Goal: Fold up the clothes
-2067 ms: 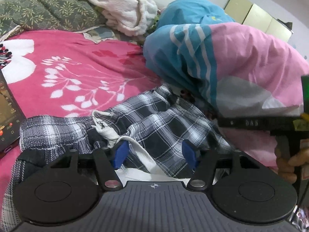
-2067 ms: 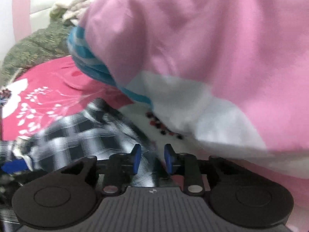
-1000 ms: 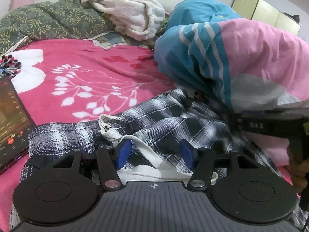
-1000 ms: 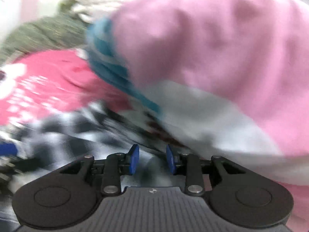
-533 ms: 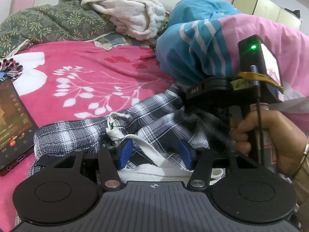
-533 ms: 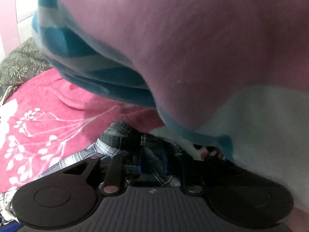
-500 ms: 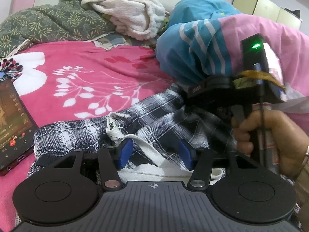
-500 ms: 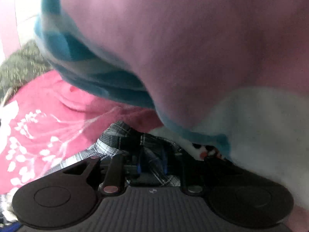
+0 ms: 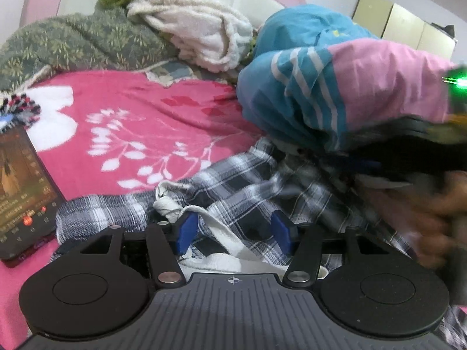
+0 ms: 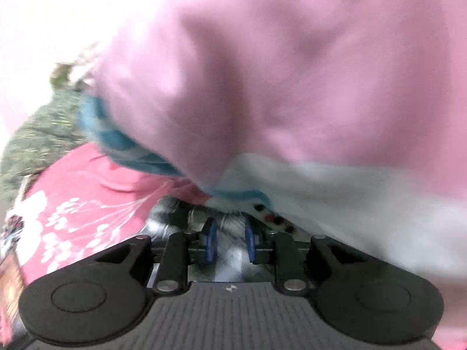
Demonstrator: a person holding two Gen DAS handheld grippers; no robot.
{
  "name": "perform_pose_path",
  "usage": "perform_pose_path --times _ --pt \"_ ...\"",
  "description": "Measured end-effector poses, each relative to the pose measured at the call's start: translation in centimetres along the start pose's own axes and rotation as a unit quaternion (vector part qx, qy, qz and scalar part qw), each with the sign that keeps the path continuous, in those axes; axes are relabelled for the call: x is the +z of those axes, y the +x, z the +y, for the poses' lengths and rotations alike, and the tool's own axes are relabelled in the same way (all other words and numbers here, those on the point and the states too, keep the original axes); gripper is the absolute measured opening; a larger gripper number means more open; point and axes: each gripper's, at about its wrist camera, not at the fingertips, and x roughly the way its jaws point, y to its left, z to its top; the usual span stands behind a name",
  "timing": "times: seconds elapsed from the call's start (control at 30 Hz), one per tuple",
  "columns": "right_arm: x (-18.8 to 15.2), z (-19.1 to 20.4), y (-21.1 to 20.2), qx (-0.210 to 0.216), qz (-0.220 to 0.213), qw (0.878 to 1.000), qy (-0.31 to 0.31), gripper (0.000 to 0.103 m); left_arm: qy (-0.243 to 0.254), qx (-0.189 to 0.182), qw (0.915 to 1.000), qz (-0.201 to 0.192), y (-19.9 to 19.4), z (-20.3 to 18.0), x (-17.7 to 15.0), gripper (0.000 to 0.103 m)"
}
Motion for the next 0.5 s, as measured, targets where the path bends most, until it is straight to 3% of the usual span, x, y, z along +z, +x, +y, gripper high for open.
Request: perform_pose_path --times 0.13,0.27,0.37,0.43,0.5 --pt "-1.7 -3.3 -8.2 -0.026 -0.027 0.999 0.011 0.023 0.025 -0.005 0.9994 -0.024 -1.0 -1.0 -0.1 0.065" --pt "-3.8 -8.8 -11.5 -0.090 0.011 0.994 0.068 0.023 0.045 -0.028 0.9984 -0.018 -1.2 -2.1 -0.5 0.068" --pt "-5.8 -12.7 -10.4 -0.132 0.044 0.985 0.104 0.023 0.055 -0.052 0.9971 -0.011 -1.1 -2.9 -1.0 0.068" --pt "-6.6 -15.6 -9.3 -0.153 0.044 0.979 0.128 0.023 0.057 -0.073 0.9957 0.000 -0.9 -3.3 -1.3 0.068" --pt "-6.1 -18.1 -7.6 -0.147 0.029 0.976 0.159 0.023 0.062 -0.089 0.9940 0.014 -0.4 -3.7 -1.6 0.068"
